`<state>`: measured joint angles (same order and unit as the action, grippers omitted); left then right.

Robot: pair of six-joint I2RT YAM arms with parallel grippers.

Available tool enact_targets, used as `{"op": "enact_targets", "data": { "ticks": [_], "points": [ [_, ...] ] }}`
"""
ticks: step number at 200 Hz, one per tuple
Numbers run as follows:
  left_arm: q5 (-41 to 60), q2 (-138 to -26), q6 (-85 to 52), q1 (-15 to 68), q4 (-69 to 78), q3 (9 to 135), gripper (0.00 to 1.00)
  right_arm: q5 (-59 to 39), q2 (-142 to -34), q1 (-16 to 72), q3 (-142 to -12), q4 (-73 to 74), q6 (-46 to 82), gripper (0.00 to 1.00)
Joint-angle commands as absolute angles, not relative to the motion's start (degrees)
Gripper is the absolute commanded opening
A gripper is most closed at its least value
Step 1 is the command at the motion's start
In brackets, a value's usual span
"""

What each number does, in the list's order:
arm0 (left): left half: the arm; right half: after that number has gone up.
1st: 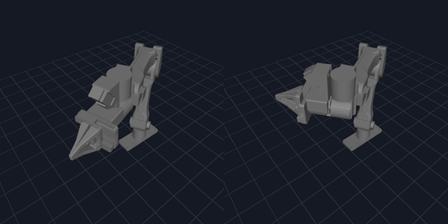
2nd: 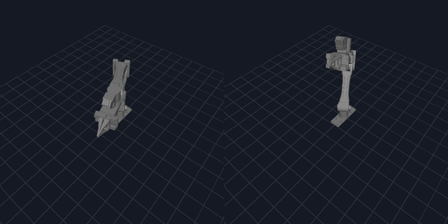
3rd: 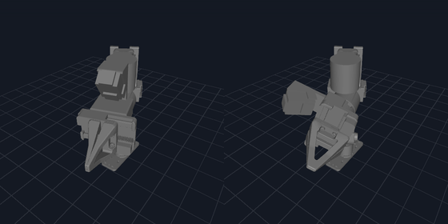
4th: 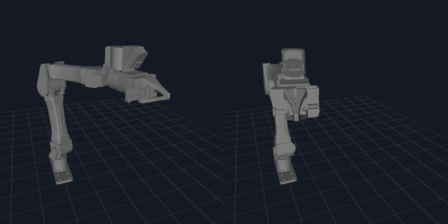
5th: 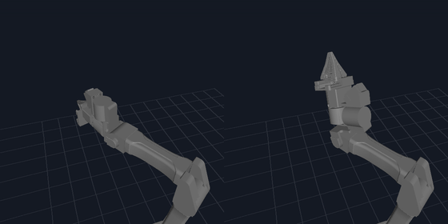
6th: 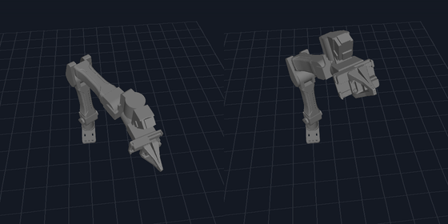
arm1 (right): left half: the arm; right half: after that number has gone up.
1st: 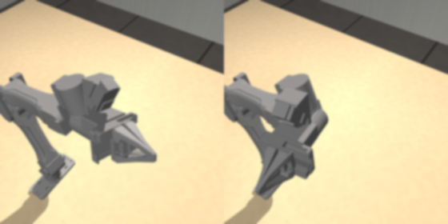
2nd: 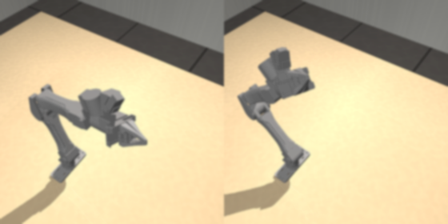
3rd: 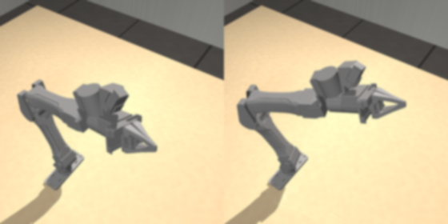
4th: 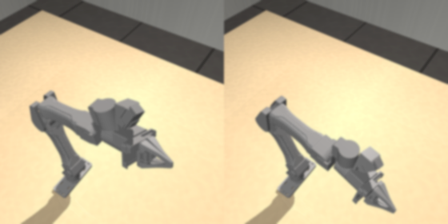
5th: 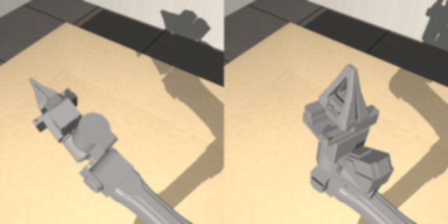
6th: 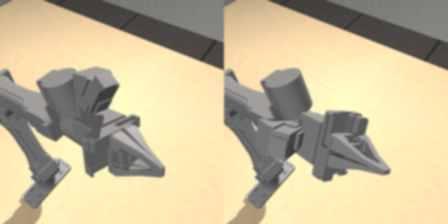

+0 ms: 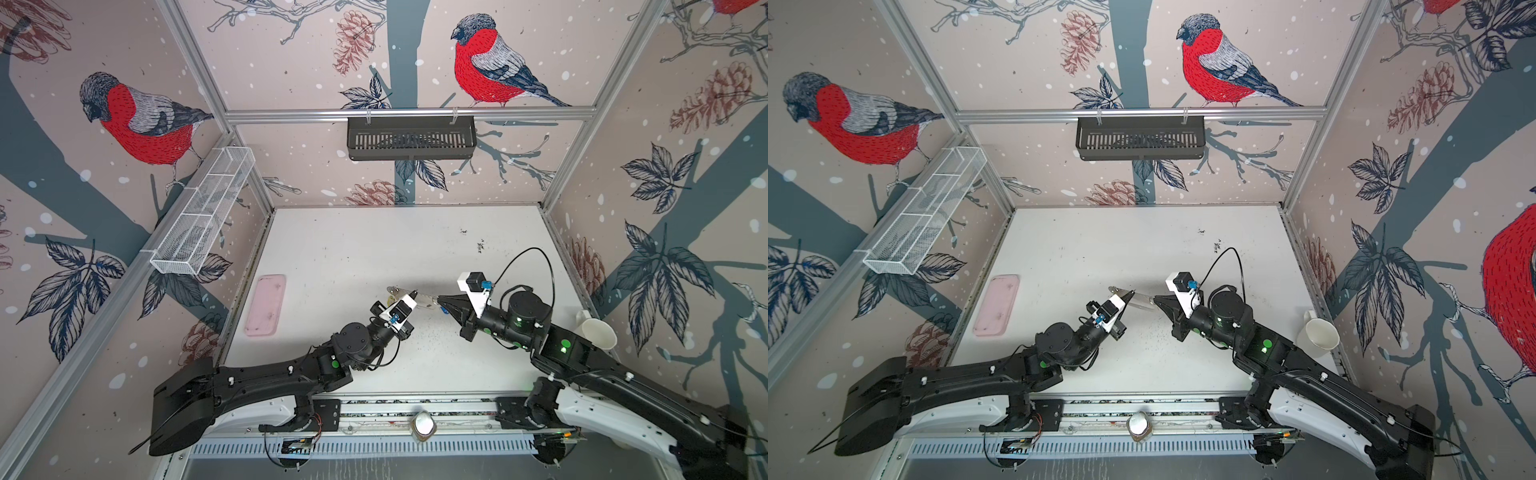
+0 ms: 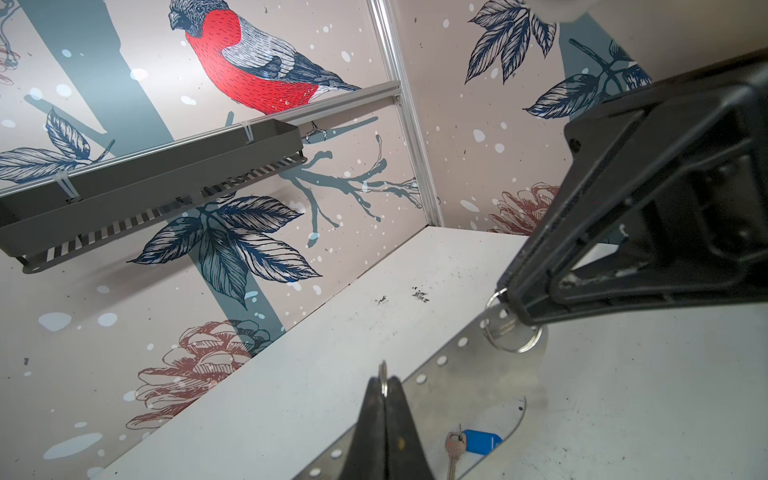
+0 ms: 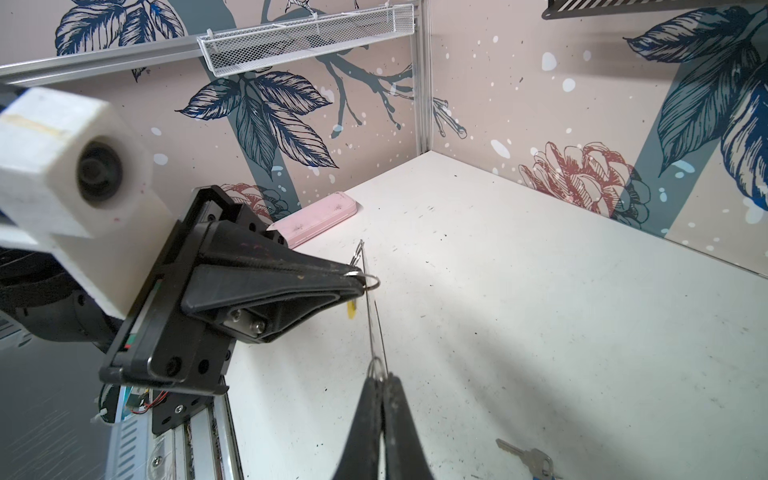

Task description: Put the keys on the keyring

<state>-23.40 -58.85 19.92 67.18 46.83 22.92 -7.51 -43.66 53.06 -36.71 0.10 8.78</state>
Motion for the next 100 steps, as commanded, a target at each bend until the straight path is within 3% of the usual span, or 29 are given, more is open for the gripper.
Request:
{"op": "enact_targets", "data": {
  "ticks": [1, 100],
  "points": [
    [-16.78, -58.54, 20.30, 67.83, 47.81, 22.86, 0.00, -6.57, -44.51, 52.43, -37.61, 4.83, 9.77, 0.00],
    [-14.53, -58.16, 19.64, 67.90, 47.10, 22.94, 0.00, -10.70, -50.70, 47.81, -45.75, -1.44, 16.32, 0.00]
  ]
}}
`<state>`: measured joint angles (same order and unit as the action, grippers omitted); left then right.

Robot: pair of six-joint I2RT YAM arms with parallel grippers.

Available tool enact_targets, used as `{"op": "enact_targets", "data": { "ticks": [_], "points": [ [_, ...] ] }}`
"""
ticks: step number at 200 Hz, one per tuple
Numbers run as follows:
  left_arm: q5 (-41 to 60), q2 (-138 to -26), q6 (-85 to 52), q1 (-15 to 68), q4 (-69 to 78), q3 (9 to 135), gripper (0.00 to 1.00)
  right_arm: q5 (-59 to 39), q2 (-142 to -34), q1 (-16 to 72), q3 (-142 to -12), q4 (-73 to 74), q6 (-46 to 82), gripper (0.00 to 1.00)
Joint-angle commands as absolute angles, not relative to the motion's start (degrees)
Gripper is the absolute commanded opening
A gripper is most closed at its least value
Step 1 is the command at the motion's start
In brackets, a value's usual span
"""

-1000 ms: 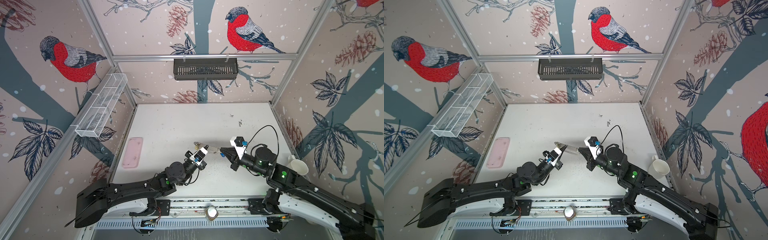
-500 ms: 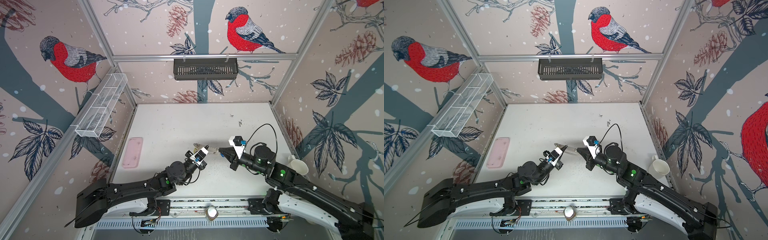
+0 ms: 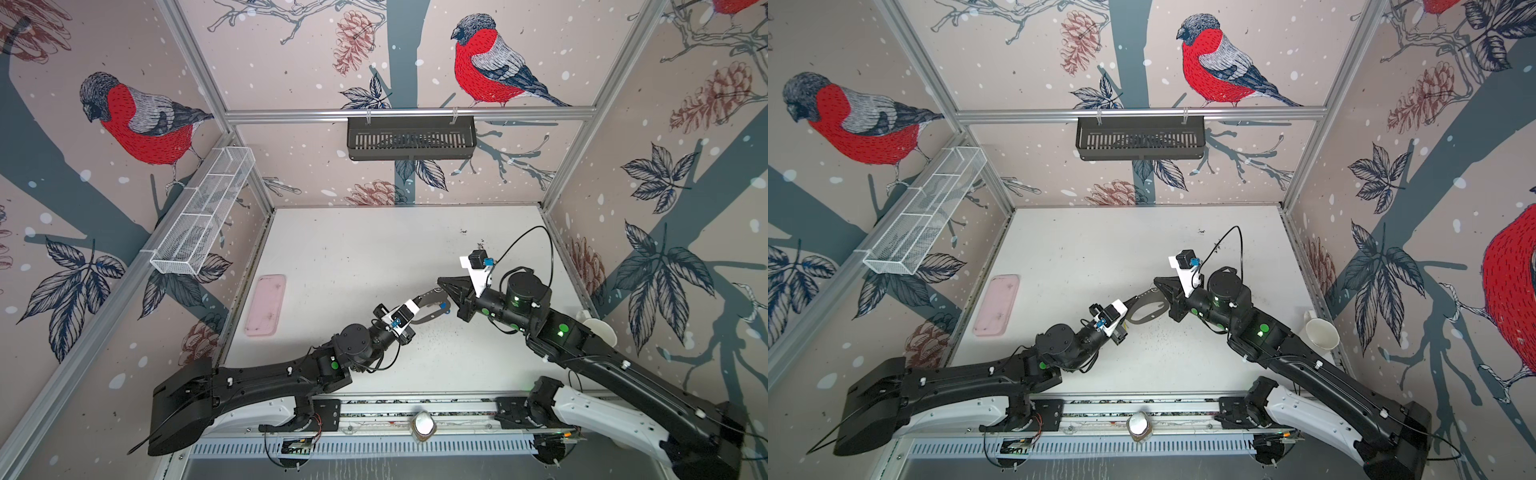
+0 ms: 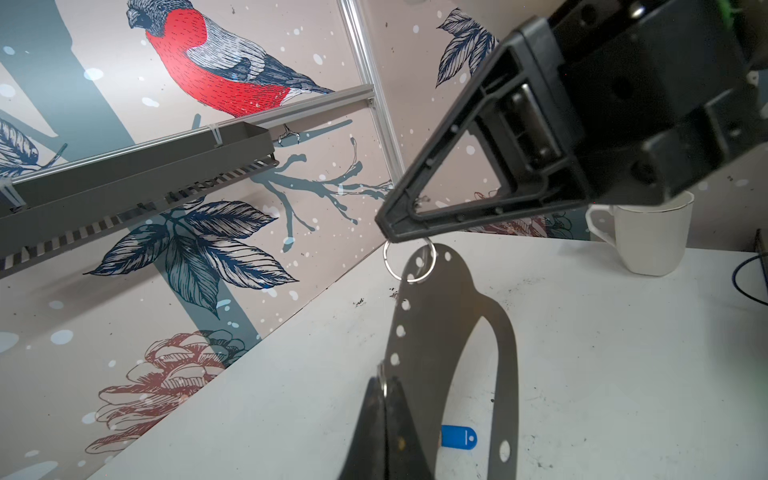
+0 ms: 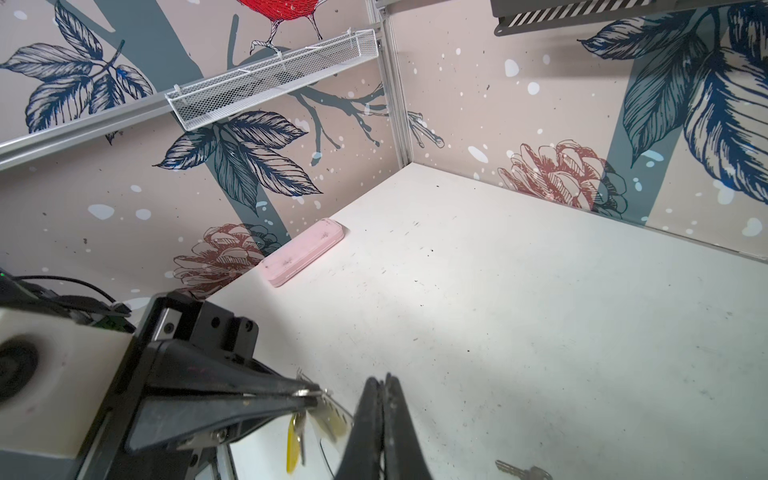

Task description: Put the keys on the keyring

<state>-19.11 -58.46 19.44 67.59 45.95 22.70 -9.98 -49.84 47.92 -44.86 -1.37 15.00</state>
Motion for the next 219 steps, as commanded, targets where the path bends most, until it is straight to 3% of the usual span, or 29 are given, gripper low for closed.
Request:
{"op": "enact_targets", "data": {
  "ticks": [1, 118, 147, 187, 219],
  "points": [
    [-14.52, -58.17, 19.62, 67.87, 47.10, 22.94, 0.00, -10.71, -50.71, 47.81, -45.77, -1.42, 16.29, 0.00],
    [-20.03, -59.39, 19.42, 67.85, 47.89, 23.73, 0.00, -9.47, -49.03, 47.03, -43.39, -1.11, 14.46, 0.00],
    [-20.82, -59.28, 19.86, 67.85, 47.90, 23.90, 0.00, -12.71, -45.82, 46.05, -41.48, -1.16, 14.68, 0.24],
    [-22.57, -59.67, 20.22, 67.85, 48.36, 24.26, 0.00, -13.47, -42.73, 45.04, -39.37, -1.83, 16.93, 0.47],
    [-23.72, -60.25, 20.35, 67.85, 48.71, 24.51, 0.00, -16.70, -43.57, 43.46, -39.53, -1.51, 19.84, 0.56]
  ]
}}
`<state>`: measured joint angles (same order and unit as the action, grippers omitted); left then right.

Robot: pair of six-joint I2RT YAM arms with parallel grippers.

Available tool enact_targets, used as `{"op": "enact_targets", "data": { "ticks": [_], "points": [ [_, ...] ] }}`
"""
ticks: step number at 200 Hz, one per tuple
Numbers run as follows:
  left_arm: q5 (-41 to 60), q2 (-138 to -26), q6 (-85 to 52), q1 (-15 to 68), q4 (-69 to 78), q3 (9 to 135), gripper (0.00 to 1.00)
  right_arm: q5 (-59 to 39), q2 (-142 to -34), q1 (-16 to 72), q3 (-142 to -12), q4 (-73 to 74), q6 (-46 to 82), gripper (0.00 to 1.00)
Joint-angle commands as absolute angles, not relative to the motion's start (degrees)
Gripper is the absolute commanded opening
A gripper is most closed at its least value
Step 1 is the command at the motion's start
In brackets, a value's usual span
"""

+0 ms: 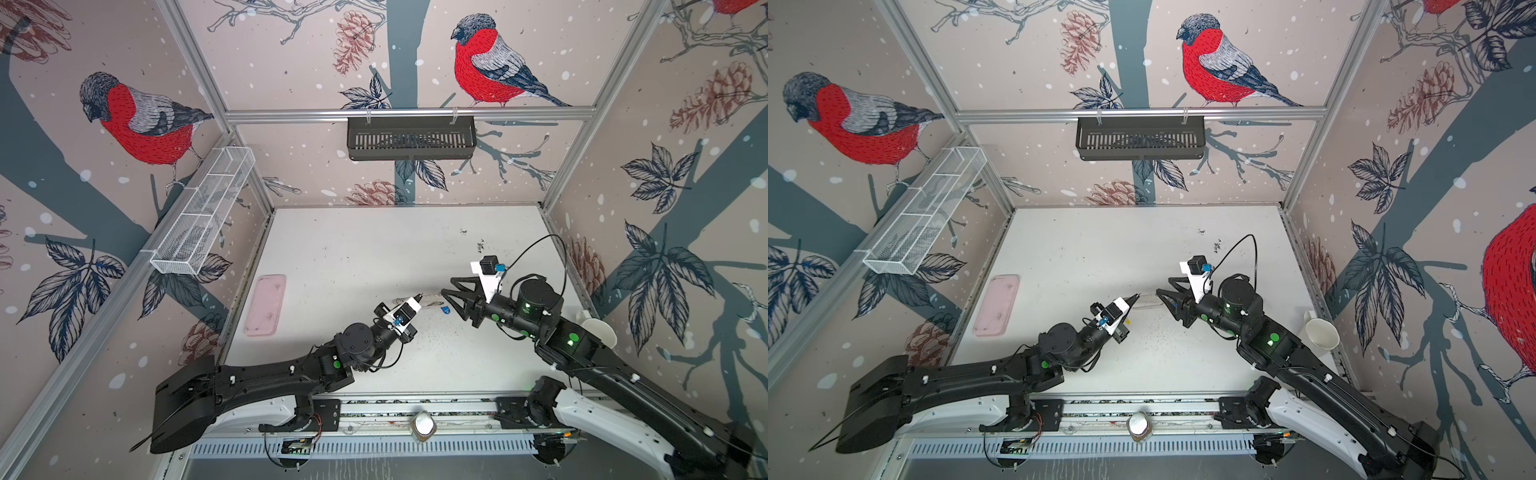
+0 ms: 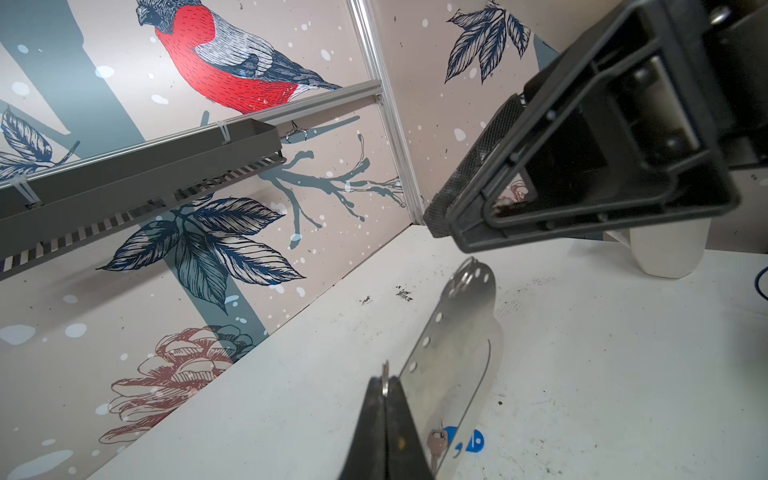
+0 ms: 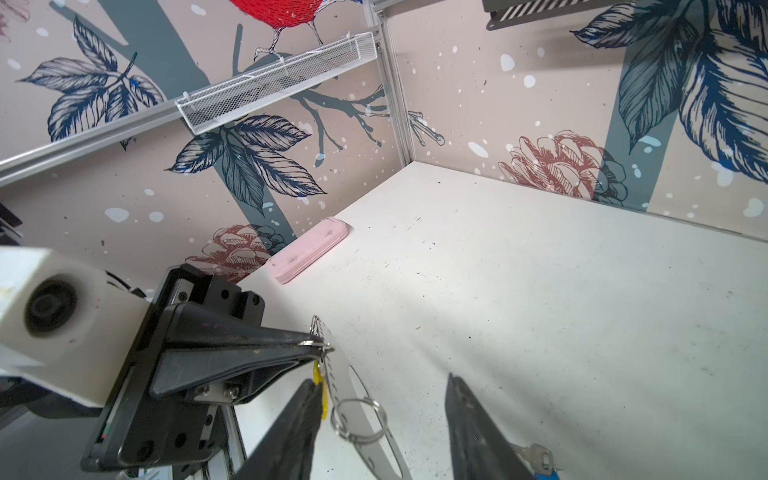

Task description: Put the keys on the keyring

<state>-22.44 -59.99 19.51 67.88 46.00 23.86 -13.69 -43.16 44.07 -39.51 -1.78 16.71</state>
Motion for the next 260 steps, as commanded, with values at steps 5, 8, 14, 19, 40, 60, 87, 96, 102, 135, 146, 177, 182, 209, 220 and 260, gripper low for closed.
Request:
{"op": "enact_targets", "data": {
  "ticks": [5, 8, 14, 19, 40, 60, 87, 96, 102, 135, 146, 177, 182, 209, 220, 260],
  "points": [
    [-23.73, -60.36, 20.31, 67.90, 48.65, 24.57, 0.00, -17.02, -43.78, 43.34, -39.53, -1.22, 20.26, 0.57],
    [-23.73, -60.39, 20.25, 67.86, 48.61, 24.60, 0.00, -17.31, -43.96, 43.24, -39.54, -1.03, 20.57, 0.57],
    [-23.64, -60.38, 20.22, 67.85, 48.60, 24.69, 0.00, -17.87, -44.25, 43.16, -39.42, -0.67, 21.04, 0.58],
    [-23.56, -60.54, 20.13, 67.86, 48.58, 24.74, 0.00, -18.31, -44.65, 43.15, -39.46, -0.50, 21.35, 0.59],
    [-23.72, -60.72, 19.97, 67.85, 48.54, 24.90, 0.00, -21.66, -46.09, 43.14, -39.21, -0.09, 21.38, 0.61],
    [-24.55, -60.90, 19.91, 67.85, 48.38, 25.04, 0.00, -25.02, -46.51, 43.08, -38.33, 1.17, 21.28, 0.63],
    [-25.49, -61.34, 19.73, 67.85, 48.32, 25.43, 0.00, -25.60, -46.60, 43.14, -37.88, 0.76, 21.09, 0.64],
    [-25.53, -61.41, 19.71, 67.85, 48.48, 25.49, 0.00, -25.49, -46.67, 43.09, -37.88, 0.39, 20.83, 0.64],
    [-25.49, -61.52, 19.71, 67.85, 48.59, 25.50, 0.00, -25.58, -46.76, 43.12, -37.88, 0.24, 20.79, 0.64],
    [-25.32, -61.87, 19.77, 67.83, 48.73, 25.65, 0.00, -25.05, -47.52, 43.07, -37.53, -0.44, 20.54, 0.65],
    [-25.31, -61.92, 19.83, 67.85, 48.71, 25.63, 0.00, -24.96, -47.90, 43.13, -37.44, -0.53, 20.34, 0.64],
    [-24.66, -61.52, 19.85, 67.87, 48.35, 25.59, 0.00, -24.30, -48.41, 43.15, -37.70, 0.07, 19.86, 0.54],
    [-24.53, -61.45, 19.80, 67.85, 48.18, 25.57, 0.00, -24.34, -48.43, 43.14, -37.79, 0.30, 19.72, 0.52],
    [-24.27, -61.20, 19.63, 67.90, 47.61, 25.58, 0.00, -24.77, -48.69, 43.11, -38.88, 0.44, 18.98, 0.35],
    [-24.26, -61.26, 19.64, 67.85, 47.55, 25.47, 0.00, -25.03, -48.82, 43.08, -39.34, 0.35, 18.60, 0.32],
    [-23.90, -61.39, 19.58, 67.86, 47.33, 25.49, 0.00, -25.51, -48.61, 43.14, -40.22, 0.26, 17.99, 0.24]
  ]
}}
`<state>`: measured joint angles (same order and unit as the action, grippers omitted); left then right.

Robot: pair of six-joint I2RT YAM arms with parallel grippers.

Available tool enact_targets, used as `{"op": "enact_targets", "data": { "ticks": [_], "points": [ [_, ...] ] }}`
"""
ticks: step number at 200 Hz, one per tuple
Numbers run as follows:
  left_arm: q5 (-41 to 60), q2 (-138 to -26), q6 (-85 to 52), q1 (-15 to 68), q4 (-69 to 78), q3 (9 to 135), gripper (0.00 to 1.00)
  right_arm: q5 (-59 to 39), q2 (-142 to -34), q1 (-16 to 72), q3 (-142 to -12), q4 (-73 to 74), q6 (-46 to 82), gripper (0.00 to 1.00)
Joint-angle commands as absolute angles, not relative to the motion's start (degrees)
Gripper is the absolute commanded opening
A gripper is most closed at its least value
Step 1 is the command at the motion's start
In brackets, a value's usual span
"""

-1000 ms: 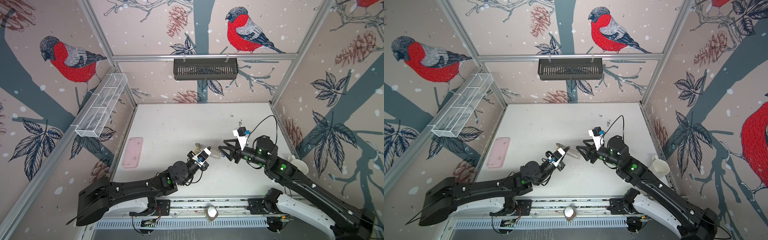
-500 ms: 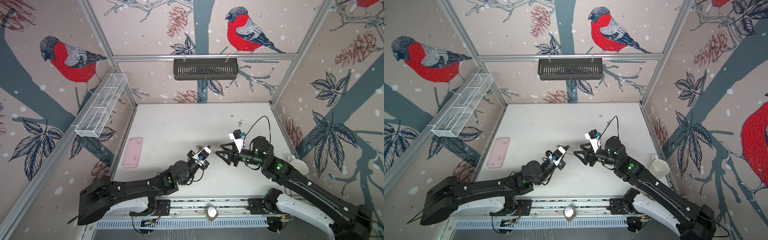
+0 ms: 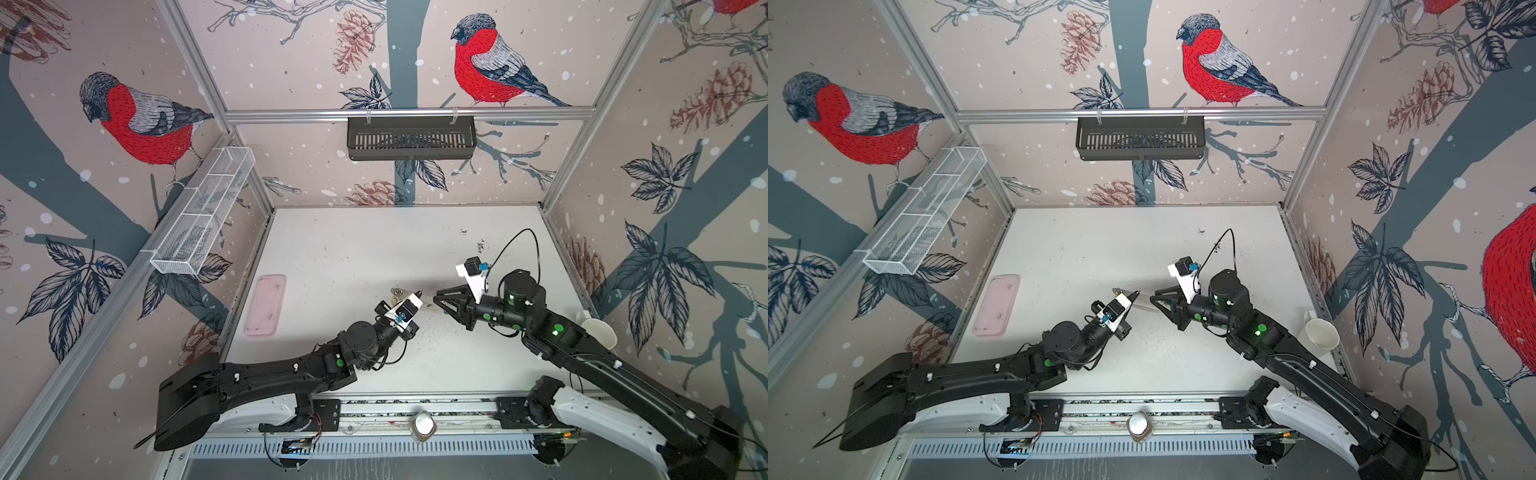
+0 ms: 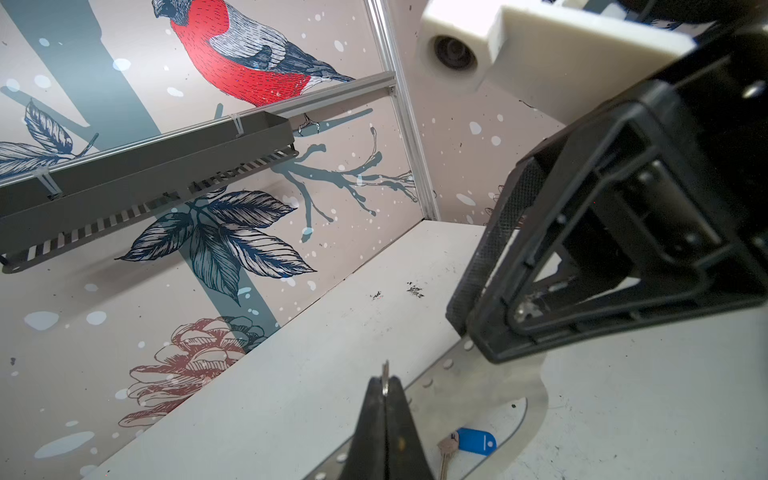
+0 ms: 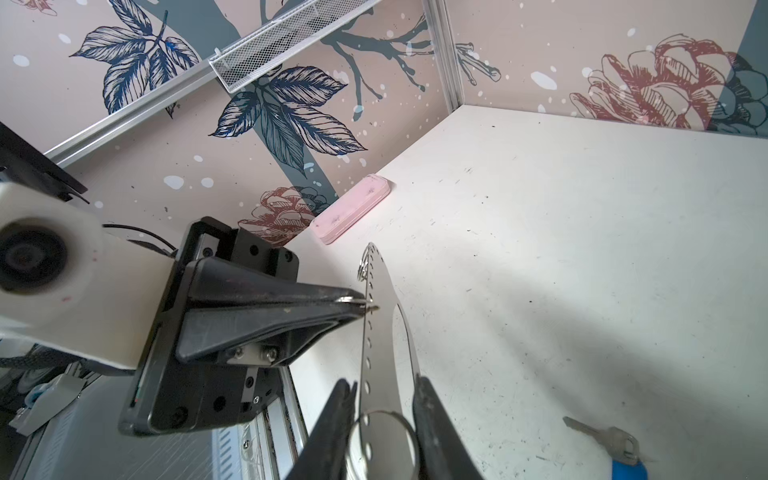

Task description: Put the keys on the keyring

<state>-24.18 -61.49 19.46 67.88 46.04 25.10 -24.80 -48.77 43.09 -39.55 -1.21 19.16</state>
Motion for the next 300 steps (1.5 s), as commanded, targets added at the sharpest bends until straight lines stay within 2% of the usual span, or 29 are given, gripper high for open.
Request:
{"op": "enact_targets", "data": {
  "ticks": [1, 43, 74, 96, 133, 159, 219, 300],
  "points": [
    [-23.90, -61.41, 19.55, 67.86, 47.26, 25.58, 0.00, -25.50, -48.60, 43.10, -40.24, 0.26, 18.00, 0.24],
    [-23.73, -61.60, 19.66, 67.85, 46.85, 25.53, 0.00, -25.23, -48.29, 43.08, -40.38, -0.44, 17.62, 0.14],
    [-24.72, -62.29, 19.62, 67.85, 46.41, 25.73, 0.00, -25.01, -47.55, 43.07, -40.39, -0.44, 17.55, 0.01],
    [-25.65, -62.49, 19.34, 67.85, 46.57, 25.93, 0.02, -24.72, -47.31, 43.11, -40.38, -0.42, 17.70, 0.00],
    [-27.16, -61.57, 19.31, 67.85, 47.49, 25.42, 0.24, -23.10, -47.11, 43.15, -40.51, -0.78, 17.88, 0.00],
    [-27.09, -60.10, 19.50, 67.85, 47.21, 25.14, 0.31, -21.71, -47.11, 43.15, -40.39, -0.71, 17.98, 0.00],
    [-18.76, -58.27, 18.55, 67.85, 43.59, 25.79, 0.35, -20.53, -47.80, 43.10, -40.08, 0.77, 17.72, 0.00],
    [-14.61, -61.24, 19.69, 66.37, 34.24, 30.20, 0.35, -29.65, -48.22, 43.33, -40.34, -0.43, 12.16, 0.00]
  ]
}}
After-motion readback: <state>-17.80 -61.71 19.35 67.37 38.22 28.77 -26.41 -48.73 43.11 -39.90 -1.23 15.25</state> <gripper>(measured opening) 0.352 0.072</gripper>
